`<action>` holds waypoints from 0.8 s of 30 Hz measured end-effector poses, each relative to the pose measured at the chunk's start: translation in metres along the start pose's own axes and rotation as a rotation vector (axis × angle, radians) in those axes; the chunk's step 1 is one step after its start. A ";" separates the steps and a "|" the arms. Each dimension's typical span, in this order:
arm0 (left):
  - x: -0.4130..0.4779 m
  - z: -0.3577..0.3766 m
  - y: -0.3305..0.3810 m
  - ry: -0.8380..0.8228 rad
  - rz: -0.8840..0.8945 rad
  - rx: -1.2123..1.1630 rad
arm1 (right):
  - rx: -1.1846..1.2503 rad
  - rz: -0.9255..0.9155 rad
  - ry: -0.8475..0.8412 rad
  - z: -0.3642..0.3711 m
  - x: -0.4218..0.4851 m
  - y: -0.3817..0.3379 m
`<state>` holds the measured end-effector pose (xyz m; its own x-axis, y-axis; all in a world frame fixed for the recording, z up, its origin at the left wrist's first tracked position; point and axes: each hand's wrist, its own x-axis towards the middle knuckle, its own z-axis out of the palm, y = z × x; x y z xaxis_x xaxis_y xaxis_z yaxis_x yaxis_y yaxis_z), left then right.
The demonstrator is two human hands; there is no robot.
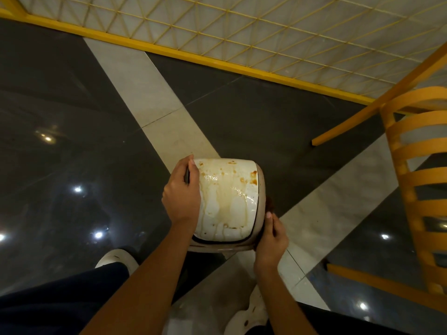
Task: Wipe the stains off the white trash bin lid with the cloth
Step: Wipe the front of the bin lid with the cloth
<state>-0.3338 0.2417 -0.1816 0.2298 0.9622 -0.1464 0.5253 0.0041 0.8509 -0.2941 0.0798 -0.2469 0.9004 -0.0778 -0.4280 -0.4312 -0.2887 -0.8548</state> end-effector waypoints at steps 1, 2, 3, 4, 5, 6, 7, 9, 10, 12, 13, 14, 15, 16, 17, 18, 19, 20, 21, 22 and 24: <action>0.000 0.000 0.001 -0.001 -0.006 0.000 | 0.021 0.010 0.064 0.000 -0.010 0.006; 0.000 0.000 0.001 -0.001 -0.009 0.001 | 0.041 0.022 0.107 0.001 -0.018 0.008; 0.000 0.000 0.001 0.000 -0.010 0.003 | 0.061 0.039 0.129 0.003 -0.021 0.008; 0.000 0.000 0.001 0.000 -0.010 0.003 | 0.076 0.048 0.133 0.004 -0.020 0.006; 0.001 0.000 0.000 -0.001 -0.010 0.002 | 0.084 0.057 0.115 0.004 -0.014 0.002; 0.001 0.000 0.000 -0.002 -0.011 -0.001 | 0.091 0.066 0.078 0.003 -0.007 -0.004; 0.001 0.000 0.000 -0.002 -0.013 -0.001 | 0.096 0.084 0.029 0.002 0.001 -0.011; 0.001 0.000 0.000 0.001 -0.014 -0.002 | 0.108 0.108 -0.051 0.002 0.015 -0.023; 0.001 0.000 0.001 0.003 -0.012 -0.001 | 0.116 0.102 -0.061 0.003 0.018 -0.025; 0.001 0.000 0.001 0.002 -0.008 0.007 | 0.106 0.062 -0.020 0.006 0.014 -0.017; 0.001 0.000 0.001 0.001 -0.007 0.006 | 0.101 0.041 0.022 0.008 0.006 -0.010; 0.001 0.000 0.001 0.001 -0.006 0.003 | 0.104 0.040 0.070 0.009 -0.005 -0.003; 0.001 0.000 0.000 0.001 -0.005 0.003 | 0.117 0.056 0.117 0.009 -0.016 0.004; 0.001 0.001 0.000 0.003 -0.007 0.006 | 0.138 0.087 0.156 0.009 -0.026 0.009; 0.001 0.000 0.000 0.003 -0.009 0.009 | 0.163 0.118 0.187 0.008 -0.034 0.011; 0.001 0.000 -0.001 0.003 -0.010 0.009 | 0.187 0.140 0.201 0.007 -0.037 0.013; 0.002 0.000 -0.001 0.002 -0.011 0.005 | 0.192 0.145 0.200 0.006 -0.037 0.012; 0.002 0.000 -0.001 0.001 -0.010 -0.001 | 0.183 0.136 0.176 0.005 -0.034 0.009; 0.002 0.000 -0.001 0.000 -0.010 -0.006 | 0.156 0.113 0.134 0.003 -0.028 0.006; 0.002 0.000 -0.001 -0.002 -0.010 -0.009 | 0.125 0.088 0.076 0.000 -0.019 0.003; 0.002 0.000 0.000 -0.001 -0.011 -0.011 | 0.048 0.066 -0.073 -0.002 0.006 -0.007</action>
<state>-0.3331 0.2434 -0.1821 0.2247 0.9619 -0.1558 0.5190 0.0172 0.8546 -0.2856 0.0798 -0.2430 0.8641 -0.0253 -0.5027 -0.4935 -0.2390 -0.8363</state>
